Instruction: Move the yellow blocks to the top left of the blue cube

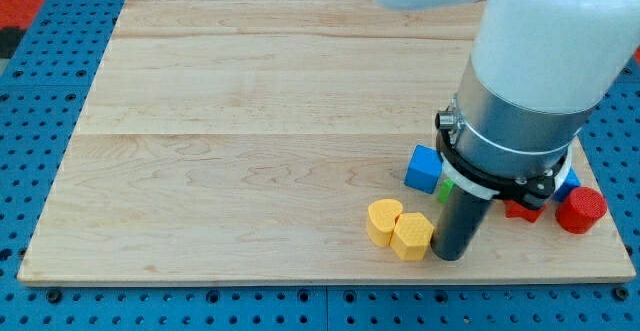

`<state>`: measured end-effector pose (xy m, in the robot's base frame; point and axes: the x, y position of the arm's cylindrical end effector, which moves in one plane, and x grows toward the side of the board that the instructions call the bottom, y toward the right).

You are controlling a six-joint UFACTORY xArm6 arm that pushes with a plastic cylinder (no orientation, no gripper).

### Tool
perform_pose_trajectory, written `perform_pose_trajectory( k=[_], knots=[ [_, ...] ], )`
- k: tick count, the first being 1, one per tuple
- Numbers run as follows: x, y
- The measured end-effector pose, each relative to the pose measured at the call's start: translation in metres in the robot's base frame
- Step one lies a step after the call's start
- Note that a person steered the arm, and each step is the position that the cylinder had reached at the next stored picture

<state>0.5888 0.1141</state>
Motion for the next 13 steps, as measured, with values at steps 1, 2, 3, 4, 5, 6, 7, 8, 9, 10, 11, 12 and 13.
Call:
perform_pose_trajectory(
  k=[1,2,3,4,5,6,7,8,9,10,11,12,13],
  knots=[
    [0.0,-0.017],
    [0.0,-0.034],
    [-0.002,-0.055],
    [-0.009,-0.052],
    [0.016,-0.038],
    [0.03,-0.04],
    [0.027,-0.063],
    [0.03,-0.098],
    [0.028,-0.116],
    [0.02,-0.111],
    [0.019,-0.108],
    [0.019,-0.105],
    [0.013,-0.094]
  ],
)
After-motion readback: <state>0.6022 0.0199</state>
